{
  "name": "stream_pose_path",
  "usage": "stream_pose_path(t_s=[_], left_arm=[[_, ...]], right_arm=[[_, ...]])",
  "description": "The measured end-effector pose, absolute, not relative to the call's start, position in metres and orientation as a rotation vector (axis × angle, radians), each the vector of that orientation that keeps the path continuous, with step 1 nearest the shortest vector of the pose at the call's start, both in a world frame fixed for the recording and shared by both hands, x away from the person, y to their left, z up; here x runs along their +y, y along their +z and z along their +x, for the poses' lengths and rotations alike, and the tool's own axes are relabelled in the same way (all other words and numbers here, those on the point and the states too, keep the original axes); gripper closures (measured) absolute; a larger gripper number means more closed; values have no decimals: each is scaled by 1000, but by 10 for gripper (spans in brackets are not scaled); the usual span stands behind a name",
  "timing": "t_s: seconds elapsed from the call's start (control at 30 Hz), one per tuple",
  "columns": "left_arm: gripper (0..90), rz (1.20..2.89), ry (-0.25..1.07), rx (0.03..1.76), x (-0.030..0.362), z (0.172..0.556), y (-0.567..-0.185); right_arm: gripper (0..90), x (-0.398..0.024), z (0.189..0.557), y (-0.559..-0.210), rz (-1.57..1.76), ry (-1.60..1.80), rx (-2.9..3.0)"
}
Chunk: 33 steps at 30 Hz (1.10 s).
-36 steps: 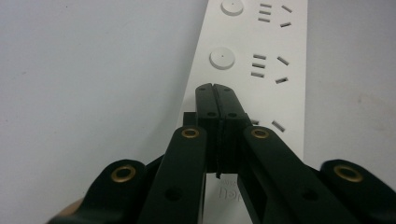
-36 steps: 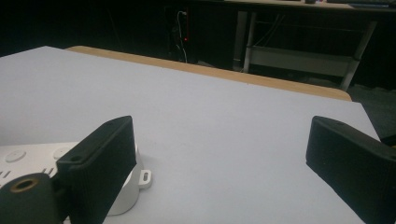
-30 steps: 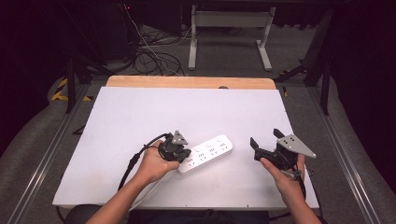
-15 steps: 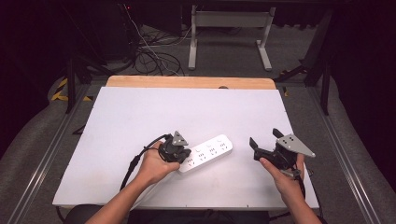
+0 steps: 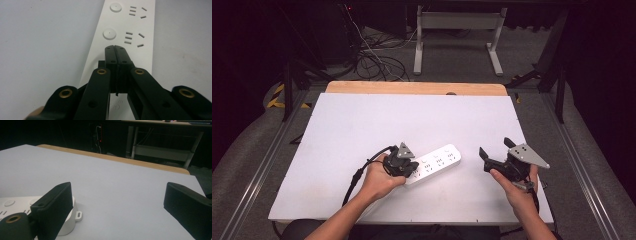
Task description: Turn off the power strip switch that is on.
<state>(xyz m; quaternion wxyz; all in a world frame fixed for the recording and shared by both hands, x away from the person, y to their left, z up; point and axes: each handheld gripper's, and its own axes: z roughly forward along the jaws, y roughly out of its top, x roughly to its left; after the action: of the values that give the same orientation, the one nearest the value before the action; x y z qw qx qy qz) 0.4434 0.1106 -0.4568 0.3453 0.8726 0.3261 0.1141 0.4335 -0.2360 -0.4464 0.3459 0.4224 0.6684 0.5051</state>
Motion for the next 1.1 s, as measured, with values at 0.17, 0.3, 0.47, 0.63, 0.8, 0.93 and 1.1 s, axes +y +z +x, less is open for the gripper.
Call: stream_pose_path(t_s=[0.17,0.3,0.47,0.63,0.8,0.93,1.1], left_arm=[[900,2260,307,844,110,442,-457],[900,2241,319,846,112,443,-457],[898,2146,341,867,121,445,-450],[897,2089,397,862,127,445,-444],[896,2006,481,881,135,443,-437],[896,1930,542,907,143,441,-431],[894,1823,626,944,156,437,-422]], right_arm=[[87,-236,434,-446,1094,1312,1737],[88,-236,434,-446,1093,1312,1737],[88,-236,434,-446,1093,1314,1736],[88,-236,434,-446,1092,1313,1736],[88,-236,434,-446,1094,1313,1736],[88,-236,434,-446,1093,1312,1736],[88,-236,434,-446,1097,1310,1735]])
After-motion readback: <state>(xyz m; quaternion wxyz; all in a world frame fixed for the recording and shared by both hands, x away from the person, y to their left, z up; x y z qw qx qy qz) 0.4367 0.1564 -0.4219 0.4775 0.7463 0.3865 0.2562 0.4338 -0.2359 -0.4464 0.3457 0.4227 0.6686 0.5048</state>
